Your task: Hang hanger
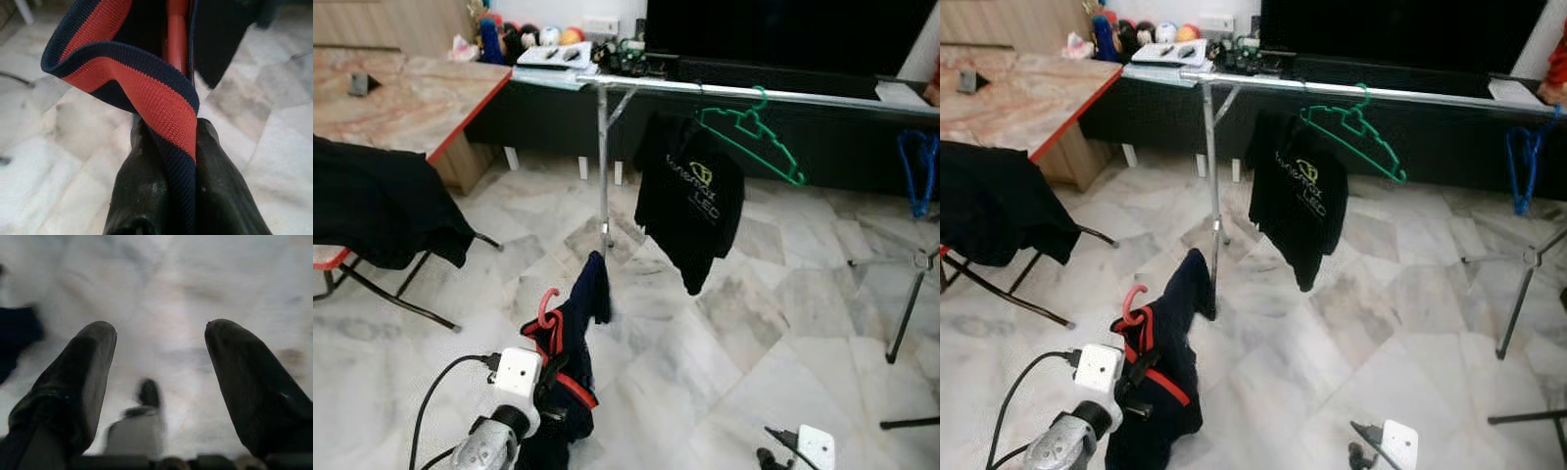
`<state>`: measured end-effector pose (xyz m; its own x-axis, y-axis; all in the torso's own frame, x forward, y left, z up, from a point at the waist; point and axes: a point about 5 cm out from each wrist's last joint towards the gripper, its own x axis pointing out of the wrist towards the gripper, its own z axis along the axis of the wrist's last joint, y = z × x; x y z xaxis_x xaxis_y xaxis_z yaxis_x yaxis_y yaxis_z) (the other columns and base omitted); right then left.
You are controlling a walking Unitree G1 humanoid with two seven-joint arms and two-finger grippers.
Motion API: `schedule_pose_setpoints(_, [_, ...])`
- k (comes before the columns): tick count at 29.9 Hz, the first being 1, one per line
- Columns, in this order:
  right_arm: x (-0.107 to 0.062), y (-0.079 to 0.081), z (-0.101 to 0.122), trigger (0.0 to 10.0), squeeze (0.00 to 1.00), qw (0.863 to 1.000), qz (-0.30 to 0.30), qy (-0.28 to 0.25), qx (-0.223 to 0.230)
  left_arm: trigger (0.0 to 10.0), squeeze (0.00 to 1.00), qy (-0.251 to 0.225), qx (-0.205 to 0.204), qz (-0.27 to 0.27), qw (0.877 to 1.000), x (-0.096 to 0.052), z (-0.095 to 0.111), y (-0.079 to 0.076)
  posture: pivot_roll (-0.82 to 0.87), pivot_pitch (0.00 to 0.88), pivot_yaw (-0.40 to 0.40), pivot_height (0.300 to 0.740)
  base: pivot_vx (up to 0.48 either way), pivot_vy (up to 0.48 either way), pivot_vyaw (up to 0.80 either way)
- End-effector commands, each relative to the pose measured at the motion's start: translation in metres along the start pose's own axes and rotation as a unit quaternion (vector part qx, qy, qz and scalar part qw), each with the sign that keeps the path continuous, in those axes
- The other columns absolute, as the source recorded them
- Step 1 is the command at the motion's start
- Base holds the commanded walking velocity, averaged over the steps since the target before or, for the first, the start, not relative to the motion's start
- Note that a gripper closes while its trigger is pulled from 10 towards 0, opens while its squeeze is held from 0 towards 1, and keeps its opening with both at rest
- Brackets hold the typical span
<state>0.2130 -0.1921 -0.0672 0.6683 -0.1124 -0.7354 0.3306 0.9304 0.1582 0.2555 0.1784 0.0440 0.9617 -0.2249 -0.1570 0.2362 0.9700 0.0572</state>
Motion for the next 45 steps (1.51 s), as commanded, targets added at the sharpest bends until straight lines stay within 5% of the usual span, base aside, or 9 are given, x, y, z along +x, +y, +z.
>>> schedule_pose_setpoints(1, [-0.002, -0.012, -0.005, 10.0, 0.0, 1.0, -0.015, 0.011, -0.003, 10.0, 0.0, -0.016, 0.001, -0.004, 1.0, 0.003, 0.007, -0.003, 0.0, 0.187, -0.035, 0.74, 0.326, 0.0, 0.0])
schedule_pose_setpoints(36, [-0.003, -0.01, -0.01, 10.0, 0.0, 1.0, -0.011, 0.022, -0.018, 10.0, 0.0, -0.018, 0.005, 0.022, 1.0, 0.001, 0.009, 0.006, 0.0, 0.188, -0.036, 0.74, 0.327, 0.0, 0.0])
schedule_pose_setpoints(45, [-0.003, -0.011, -0.012, 10.0, 0.0, 0.999, -0.009, 0.025, -0.021, 10.0, 0.0, -0.013, -0.004, 0.038, 0.999, 0.001, 0.006, 0.009, 0.0, 0.175, -0.036, 0.74, 0.0, 0.0, 0.0])
